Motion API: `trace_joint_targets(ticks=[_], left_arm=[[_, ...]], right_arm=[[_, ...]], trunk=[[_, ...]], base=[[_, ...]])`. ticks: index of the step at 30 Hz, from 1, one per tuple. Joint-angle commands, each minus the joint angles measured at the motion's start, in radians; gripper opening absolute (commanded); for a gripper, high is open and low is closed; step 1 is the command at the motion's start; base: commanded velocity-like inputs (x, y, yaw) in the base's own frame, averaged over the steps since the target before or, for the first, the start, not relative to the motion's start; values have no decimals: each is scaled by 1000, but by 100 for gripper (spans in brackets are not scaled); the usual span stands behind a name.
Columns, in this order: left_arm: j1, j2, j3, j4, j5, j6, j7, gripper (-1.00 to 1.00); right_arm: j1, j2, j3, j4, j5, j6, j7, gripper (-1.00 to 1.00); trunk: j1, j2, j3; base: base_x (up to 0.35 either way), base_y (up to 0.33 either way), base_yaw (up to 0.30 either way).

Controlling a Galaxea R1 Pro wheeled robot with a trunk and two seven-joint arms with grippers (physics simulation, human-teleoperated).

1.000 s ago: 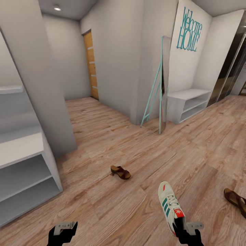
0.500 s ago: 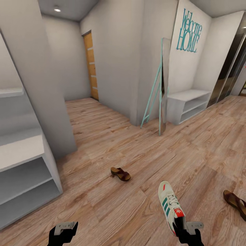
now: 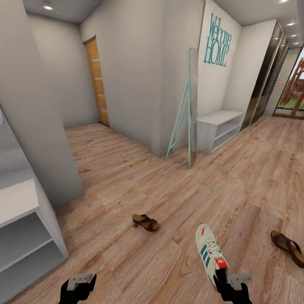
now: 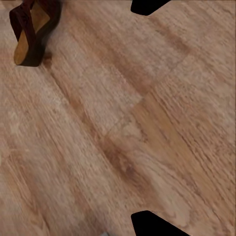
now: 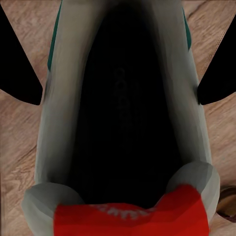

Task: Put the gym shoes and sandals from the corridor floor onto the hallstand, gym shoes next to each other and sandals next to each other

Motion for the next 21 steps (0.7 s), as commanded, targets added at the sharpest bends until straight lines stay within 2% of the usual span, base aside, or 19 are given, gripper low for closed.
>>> trace_joint_targets(ticks=[1,6,17,21], left_arm=[[0,-1,5,1,3,-2,-9,100],[0,-1,5,1,3,-2,-9,100],[0,-1,5,1,1,-2,-9,100],[0,-1,5,1,1,-2,-9,100]], right_arm=[[-1,0,-2,1,-8,-3,9,-100],[-1,0,-2,0,-9,-3,9,-100],[-1,0,-3,-2,-10,-4,9,-100],[-1,0,-3,-2,-11,-3,9,-100]], trunk=[[0,0,0],[0,0,0],[0,0,1],[0,0,3]], base=[[182,275,-256],[180,276,-143],[180,246,-17],[245,189,-189]])
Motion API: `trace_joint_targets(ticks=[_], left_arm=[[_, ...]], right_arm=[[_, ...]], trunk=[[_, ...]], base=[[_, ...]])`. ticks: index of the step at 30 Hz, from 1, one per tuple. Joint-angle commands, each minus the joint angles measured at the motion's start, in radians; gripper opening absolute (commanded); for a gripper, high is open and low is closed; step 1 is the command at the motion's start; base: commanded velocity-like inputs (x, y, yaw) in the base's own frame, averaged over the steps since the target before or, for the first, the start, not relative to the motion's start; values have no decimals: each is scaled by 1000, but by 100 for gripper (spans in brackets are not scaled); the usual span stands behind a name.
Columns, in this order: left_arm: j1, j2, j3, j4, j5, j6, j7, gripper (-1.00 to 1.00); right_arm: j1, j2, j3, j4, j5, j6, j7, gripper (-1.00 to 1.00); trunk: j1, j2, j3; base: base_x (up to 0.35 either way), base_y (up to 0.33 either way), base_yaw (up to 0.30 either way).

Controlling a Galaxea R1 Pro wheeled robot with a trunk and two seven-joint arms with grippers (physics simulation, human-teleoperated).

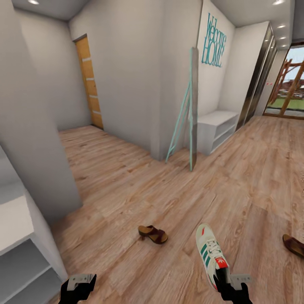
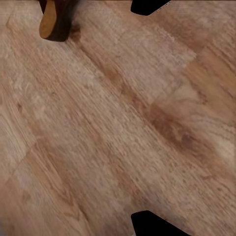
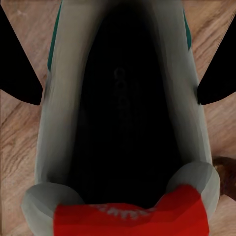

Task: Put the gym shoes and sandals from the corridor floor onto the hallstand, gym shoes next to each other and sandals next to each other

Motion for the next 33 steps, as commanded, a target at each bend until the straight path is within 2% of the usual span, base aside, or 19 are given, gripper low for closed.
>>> trace_joint_targets(ticks=[1,20,33], left_arm=[[0,-1,5,1,2,-2,-9,100],[0,-1,4,1,2,-2,-9,100],[0,-1,4,1,2,-2,-9,100]], right_arm=[[-1,0,-2,1,-8,-2,9,-100],[-1,0,-2,1,-9,-2,8,-100],[-1,0,-3,1,-9,-3,8,-100]], trunk=[[0,0,0],[0,0,12],[0,0,19]], base=[[277,188,-244],[291,197,-272],[23,43,-259]])
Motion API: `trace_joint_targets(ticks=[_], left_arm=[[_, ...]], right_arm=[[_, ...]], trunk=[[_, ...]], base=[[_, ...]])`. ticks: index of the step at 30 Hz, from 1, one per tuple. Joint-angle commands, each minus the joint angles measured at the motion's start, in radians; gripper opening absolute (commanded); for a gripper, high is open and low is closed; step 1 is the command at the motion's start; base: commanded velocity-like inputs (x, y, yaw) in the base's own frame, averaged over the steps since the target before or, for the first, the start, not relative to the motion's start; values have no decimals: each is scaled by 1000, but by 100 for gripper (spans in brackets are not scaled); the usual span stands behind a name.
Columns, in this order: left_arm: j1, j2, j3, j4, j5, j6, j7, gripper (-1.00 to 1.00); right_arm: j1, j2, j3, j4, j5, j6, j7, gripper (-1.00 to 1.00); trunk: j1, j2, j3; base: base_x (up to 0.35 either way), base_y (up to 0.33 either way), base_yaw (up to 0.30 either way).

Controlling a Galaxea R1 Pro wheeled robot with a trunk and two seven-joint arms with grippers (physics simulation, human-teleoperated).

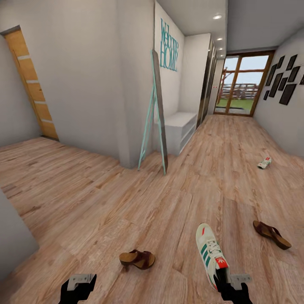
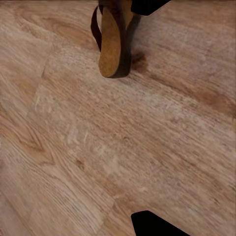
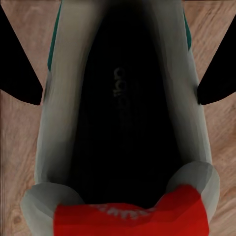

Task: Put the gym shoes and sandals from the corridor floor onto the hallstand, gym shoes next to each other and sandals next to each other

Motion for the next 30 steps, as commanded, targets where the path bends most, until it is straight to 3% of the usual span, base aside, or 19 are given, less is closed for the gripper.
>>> trace_joint_targets(ticks=[1,8,24,30], left_arm=[[0,-1,6,1,2,-2,-9,100],[0,-1,7,1,2,-2,-9,100],[0,-1,6,1,2,-2,-9,100],[0,-1,6,1,2,-2,-9,100]], right_arm=[[-1,0,-2,1,-8,-2,9,-100],[-1,-1,-2,2,-8,-3,9,-100],[-1,-3,-2,1,-8,-3,9,-100],[-1,-3,-2,1,-8,-2,9,-100]], trunk=[[0,0,-1],[0,0,0],[0,0,0],[0,0,1]], base=[[0,171,-223],[0,206,-57],[59,35,-1],[10,5,-129]])
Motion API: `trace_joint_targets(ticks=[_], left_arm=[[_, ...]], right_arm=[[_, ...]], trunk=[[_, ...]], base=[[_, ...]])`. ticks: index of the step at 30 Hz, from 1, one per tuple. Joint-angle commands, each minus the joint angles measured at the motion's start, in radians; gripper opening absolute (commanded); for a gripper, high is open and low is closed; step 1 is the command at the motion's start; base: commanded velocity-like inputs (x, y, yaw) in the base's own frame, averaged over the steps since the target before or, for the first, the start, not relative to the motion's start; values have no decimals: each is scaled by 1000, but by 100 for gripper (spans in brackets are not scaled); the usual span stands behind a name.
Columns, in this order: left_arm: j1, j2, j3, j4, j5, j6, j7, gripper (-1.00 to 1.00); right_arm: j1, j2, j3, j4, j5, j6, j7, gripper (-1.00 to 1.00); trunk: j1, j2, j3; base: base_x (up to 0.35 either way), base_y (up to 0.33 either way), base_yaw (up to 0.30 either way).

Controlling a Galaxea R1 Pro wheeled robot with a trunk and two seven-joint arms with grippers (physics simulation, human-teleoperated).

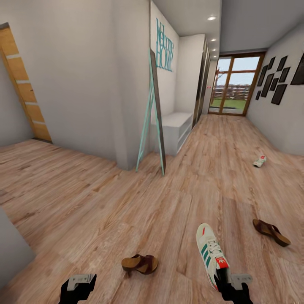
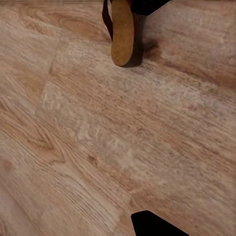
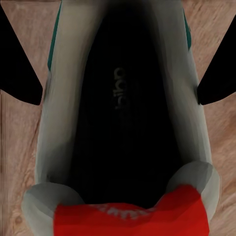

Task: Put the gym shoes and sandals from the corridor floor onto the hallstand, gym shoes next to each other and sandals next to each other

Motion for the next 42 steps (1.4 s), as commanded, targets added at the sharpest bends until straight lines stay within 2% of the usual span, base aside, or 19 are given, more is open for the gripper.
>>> trace_joint_targets(ticks=[1,12,23,36,42], left_arm=[[0,-1,5,0,2,-2,-9,100],[0,-1,6,0,2,-2,-9,100],[0,-1,5,0,2,-2,-9,100],[0,-1,5,0,2,-2,-9,100],[0,-1,6,0,2,-2,-9,100]], right_arm=[[-1,0,-2,1,-8,-2,9,-100],[-1,0,-2,1,-8,-2,9,-100],[-1,0,-2,0,-8,-3,9,-100],[-1,0,-2,0,-8,-3,9,-100],[-1,-1,-2,0,-8,-3,9,-100]], trunk=[[0,0,0],[0,0,3],[0,0,3],[0,0,3],[0,0,3]], base=[[23,18,-210],[139,124,-182],[28,15,-8],[260,104,0],[92,43,-1]])
